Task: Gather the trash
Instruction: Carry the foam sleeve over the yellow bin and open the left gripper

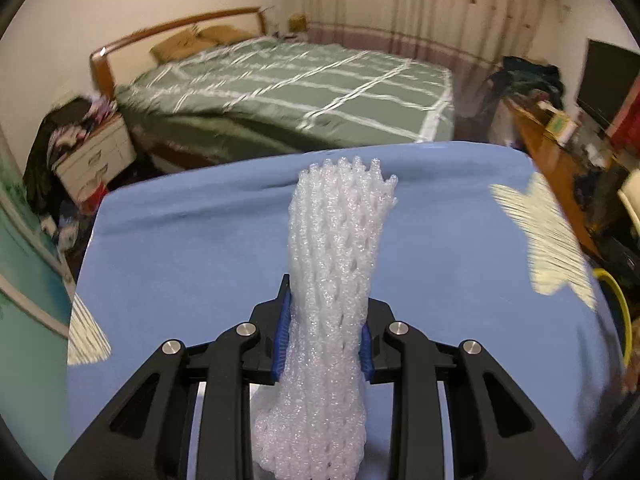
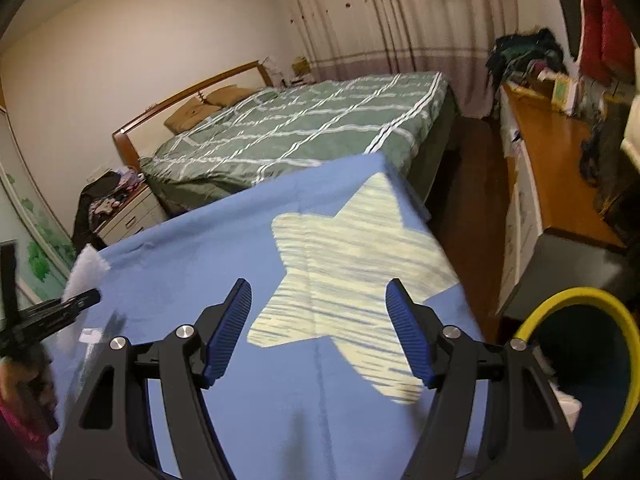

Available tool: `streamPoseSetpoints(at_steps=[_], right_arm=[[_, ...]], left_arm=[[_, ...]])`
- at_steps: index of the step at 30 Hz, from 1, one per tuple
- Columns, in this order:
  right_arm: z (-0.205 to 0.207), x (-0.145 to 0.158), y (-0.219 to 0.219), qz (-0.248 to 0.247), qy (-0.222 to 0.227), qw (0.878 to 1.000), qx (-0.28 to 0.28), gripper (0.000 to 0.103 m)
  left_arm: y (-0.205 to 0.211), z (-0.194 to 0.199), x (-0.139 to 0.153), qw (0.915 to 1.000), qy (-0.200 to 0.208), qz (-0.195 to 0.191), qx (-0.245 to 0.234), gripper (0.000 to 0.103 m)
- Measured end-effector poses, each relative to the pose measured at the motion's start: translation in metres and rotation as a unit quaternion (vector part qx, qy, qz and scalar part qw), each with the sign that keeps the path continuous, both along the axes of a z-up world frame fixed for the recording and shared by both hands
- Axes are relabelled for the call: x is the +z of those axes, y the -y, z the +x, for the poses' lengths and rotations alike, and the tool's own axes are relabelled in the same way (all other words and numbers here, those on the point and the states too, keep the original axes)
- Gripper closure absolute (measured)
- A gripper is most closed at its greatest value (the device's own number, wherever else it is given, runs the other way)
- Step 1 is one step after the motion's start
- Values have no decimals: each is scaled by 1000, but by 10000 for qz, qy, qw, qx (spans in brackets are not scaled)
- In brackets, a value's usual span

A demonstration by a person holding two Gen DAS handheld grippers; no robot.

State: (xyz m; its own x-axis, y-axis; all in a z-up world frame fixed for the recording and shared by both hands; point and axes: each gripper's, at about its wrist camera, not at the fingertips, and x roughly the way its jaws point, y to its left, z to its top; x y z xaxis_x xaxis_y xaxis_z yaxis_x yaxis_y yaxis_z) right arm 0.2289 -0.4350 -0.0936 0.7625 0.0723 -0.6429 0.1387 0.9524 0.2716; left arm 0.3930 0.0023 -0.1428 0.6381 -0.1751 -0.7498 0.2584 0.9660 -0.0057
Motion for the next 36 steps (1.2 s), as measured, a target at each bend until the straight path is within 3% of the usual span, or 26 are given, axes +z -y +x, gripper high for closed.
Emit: streamPoseSetpoints(at_steps=[3,8,12,16,21,25,29,31,32,33,34,36], right_arm=[[-22,15,8,16,148,9999,66,37],[-89,33,32,-393,243,9989,42,37],[-146,38,67,-550,197,9980,-225,37],[-203,36,111,-651,53,9949,-770,37],[-253,28,155,-595,-65,9888,-1364,37],[-281,23,180,-476,-54,9840,-1717,37],[-296,24,192,-427,56,9810,-1891,37],[-299,25,196,-395,96,9806,-1918,36],[-300,25,198,-380,111,9804,-1930,36],[-304,25,200,-367,125,9802,-1941,36],[-305,25,202,-349,141,9802,-1944,36],[-306,25,203,-342,170,9800,-1954,36]], left_arm=[[34,-33,19,9993,167,51,-334,76],[104,-75,42,9940,267,-25,-1057,75],[176,-105,47,9837,149,-191,-1784,75],[262,-131,48,9660,-52,-354,-2562,75],[362,-161,33,9442,-417,-377,-3244,75],[429,-170,9,9355,-607,-187,-3476,75],[470,-171,-17,9275,-897,23,-3628,75],[472,-167,-28,9260,-987,44,-3643,71],[476,-167,-32,9265,-1020,56,-3622,59],[480,-167,-35,9283,-1013,63,-3576,37],[483,-166,-37,9312,-950,43,-3519,29],[487,-165,-38,9341,-790,105,-3479,26]])
